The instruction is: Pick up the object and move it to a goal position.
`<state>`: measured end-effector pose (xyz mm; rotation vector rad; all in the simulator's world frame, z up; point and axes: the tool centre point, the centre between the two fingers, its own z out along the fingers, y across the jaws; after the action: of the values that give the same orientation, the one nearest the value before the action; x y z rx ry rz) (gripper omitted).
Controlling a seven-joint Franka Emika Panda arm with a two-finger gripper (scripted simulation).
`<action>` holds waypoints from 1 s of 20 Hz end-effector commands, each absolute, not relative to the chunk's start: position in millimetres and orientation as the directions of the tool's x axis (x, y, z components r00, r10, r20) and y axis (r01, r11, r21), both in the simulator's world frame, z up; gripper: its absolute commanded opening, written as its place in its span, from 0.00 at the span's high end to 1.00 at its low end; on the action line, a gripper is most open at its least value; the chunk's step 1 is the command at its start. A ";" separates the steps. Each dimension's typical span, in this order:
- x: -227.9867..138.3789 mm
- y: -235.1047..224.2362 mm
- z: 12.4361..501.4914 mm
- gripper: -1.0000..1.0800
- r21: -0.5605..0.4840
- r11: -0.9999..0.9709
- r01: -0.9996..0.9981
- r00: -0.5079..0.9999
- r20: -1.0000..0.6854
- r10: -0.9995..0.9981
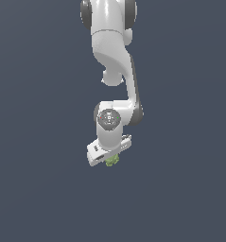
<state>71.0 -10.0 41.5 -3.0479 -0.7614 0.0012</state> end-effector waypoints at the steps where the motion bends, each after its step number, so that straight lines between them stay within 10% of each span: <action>1: 67.6 -5.4 44.3 1.00 0.000 -0.882 0.471 0.882 0.000 0.471; 20: -18.5 97.1 103.8 1.00 0.001 -0.882 0.471 0.882 -0.001 0.471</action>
<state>-9.6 87.0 97.7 -3.0481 -0.7639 0.0009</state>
